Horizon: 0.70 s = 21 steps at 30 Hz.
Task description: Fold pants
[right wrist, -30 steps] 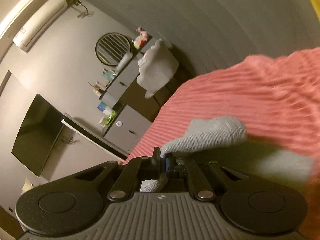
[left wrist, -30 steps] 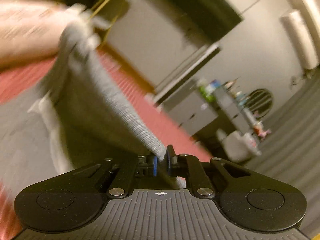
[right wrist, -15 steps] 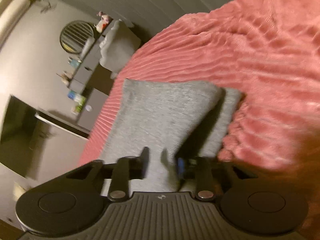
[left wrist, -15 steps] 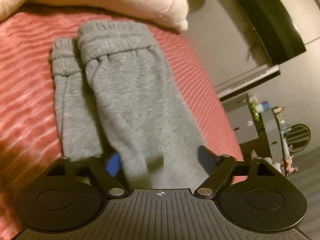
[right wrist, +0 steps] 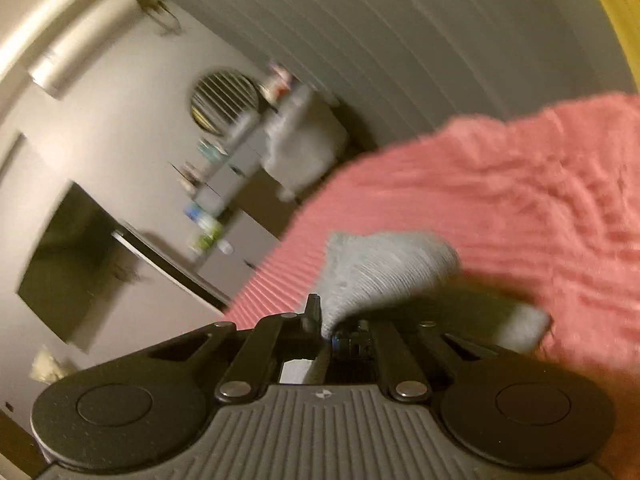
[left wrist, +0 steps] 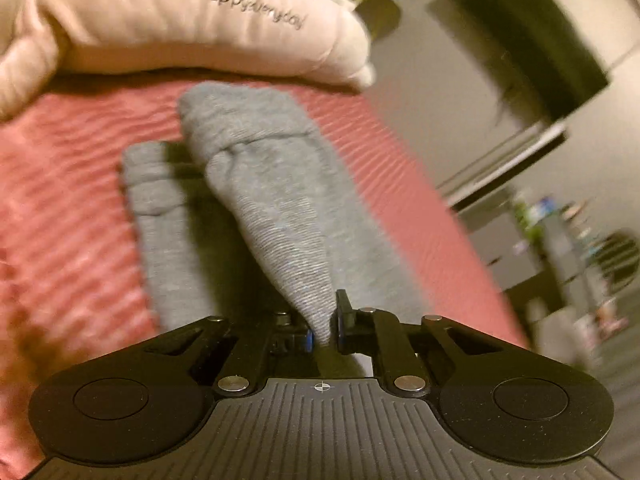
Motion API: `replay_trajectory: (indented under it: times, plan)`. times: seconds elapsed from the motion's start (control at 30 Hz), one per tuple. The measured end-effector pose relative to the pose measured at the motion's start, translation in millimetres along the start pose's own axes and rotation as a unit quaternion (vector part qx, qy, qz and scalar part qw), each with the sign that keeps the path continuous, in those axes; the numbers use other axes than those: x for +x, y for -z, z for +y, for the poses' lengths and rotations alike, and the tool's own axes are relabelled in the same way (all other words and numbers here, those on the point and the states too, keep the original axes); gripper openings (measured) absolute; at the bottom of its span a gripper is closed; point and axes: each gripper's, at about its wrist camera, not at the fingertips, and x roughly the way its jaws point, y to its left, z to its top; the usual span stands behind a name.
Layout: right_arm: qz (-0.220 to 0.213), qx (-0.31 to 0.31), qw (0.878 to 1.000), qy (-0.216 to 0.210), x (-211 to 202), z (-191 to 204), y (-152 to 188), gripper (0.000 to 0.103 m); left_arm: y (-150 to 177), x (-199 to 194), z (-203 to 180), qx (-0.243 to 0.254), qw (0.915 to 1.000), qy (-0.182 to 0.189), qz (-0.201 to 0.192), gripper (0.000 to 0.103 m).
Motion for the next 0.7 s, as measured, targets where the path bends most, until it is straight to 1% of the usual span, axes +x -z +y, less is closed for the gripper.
replay_trajectory:
  times: [0.03, 0.07, 0.1, 0.13, 0.17, 0.2, 0.23, 0.27, 0.3, 0.33, 0.37, 0.43, 0.47, 0.5, 0.53, 0.57, 0.6, 0.63, 0.67, 0.7]
  plan:
    - [0.013, -0.006, 1.0, 0.024, 3.0, -5.1, 1.6, 0.007, 1.9, -0.5, 3.1, 0.008, 0.9993, -0.034, 0.012, 0.025]
    - [0.033, -0.015, 0.997, 0.068, 7.2, -11.8, 3.6, 0.014, 4.1, -0.4, 4.9, 0.01, 0.9971, -0.073, 0.015, 0.036]
    - [0.056, -0.025, 0.989, 0.135, 11.1, -19.3, 5.1, 0.021, 6.5, -4.2, 6.2, 0.01, 0.9934, -0.114, 0.003, 0.047]
    - [0.058, -0.035, 0.98, 0.188, 9.8, -23.8, 6.2, 0.031, 8.7, -12.0, 5.1, 0.015, 0.9894, -0.144, -0.017, 0.055]
    - [0.042, -0.046, 0.976, 0.208, 3.7, -25.6, 6.8, 0.031, 11.9, -23.6, 0.0, 0.027, 0.9836, -0.171, -0.053, 0.067]
    - [0.017, -0.058, 0.973, 0.221, -5.2, -24.8, 6.3, 0.031, 14.7, -33.6, -7.4, 0.042, 0.9769, -0.19, -0.088, 0.075]
    - [-0.008, -0.074, 0.97, 0.233, -12.6, -19.7, 5.4, 0.031, 19.7, -43.3, -16.6, 0.065, 0.9686, -0.204, -0.125, 0.076]
    - [-0.025, -0.09, 0.967, 0.237, -16.2, -12.9, 5.0, 0.031, 25.3, -49.9, -31.5, 0.099, 0.9603, -0.206, -0.16, 0.08]
    - [-0.038, -0.107, 0.966, 0.231, -16.5, -2.5, 5.3, 0.031, 29.5, -55.4, -42.8, 0.129, 0.956, -0.195, -0.177, 0.084]
    - [-0.041, -0.122, 0.968, 0.215, -12.1, 10.7, 7.7, 0.031, 34.7, -54.2, -58.2, 0.156, 0.9557, -0.171, -0.181, 0.085]
    - [-0.032, -0.139, 0.971, 0.193, -2.9, 27.1, 13.6, 0.031, 40.5, -50.6, -72.8, 0.176, 0.9583, -0.14, -0.176, 0.087]
    - [0.005, -0.182, 0.973, 0.139, 21.6, 63.5, 33.7, 0.031, 55.8, -34.5, -102.8, 0.201, 0.9673, -0.071, -0.137, 0.089]
    - [0.032, -0.215, 0.971, 0.105, 37.8, 87.8, 50.5, 0.031, 65.7, -20.1, -120.7, 0.212, 0.9711, -0.035, -0.104, 0.089]
    - [0.064, -0.251, 0.963, 0.068, 54.6, 114.7, 72.0, 0.031, 76.5, -7.2, -135.7, 0.223, 0.9717, -0.011, -0.077, 0.089]
    - [0.095, -0.281, 0.954, 0.032, 68.9, 139.5, 94.3, 0.031, 87.0, 5.0, -148.2, 0.234, 0.9703, 0.0, -0.061, 0.089]
    - [0.13, -0.309, 0.942, -0.009, 82.6, 165.3, 119.4, 0.031, 98.4, 21.2, -162.8, 0.254, 0.9661, 0.007, -0.048, 0.089]
    - [0.164, -0.336, 0.926, -0.048, 95.7, 189.6, 145.8, 0.031, 109.0, 35.7, -176.1, 0.274, 0.961, 0.005, -0.039, 0.089]
    - [0.187, -0.36, 0.911, -0.074, 104.7, 209.3, 168.5, 0.031, 117.4, 48.9, -186.0, 0.289, 0.9567, 0.003, -0.031, 0.089]
    - [0.2, -0.385, 0.896, -0.096, 113.2, 226.6, 191.8, 0.031, 123.4, 62.9, -194.2, 0.302, 0.9529, 0.002, -0.025, 0.087]
    - [0.203, -0.409, 0.884, -0.105, 120.9, 239.4, 211.4, 0.031, 126.3, 71.8, -196.5, 0.31, 0.9504, -0.001, -0.028, 0.087]
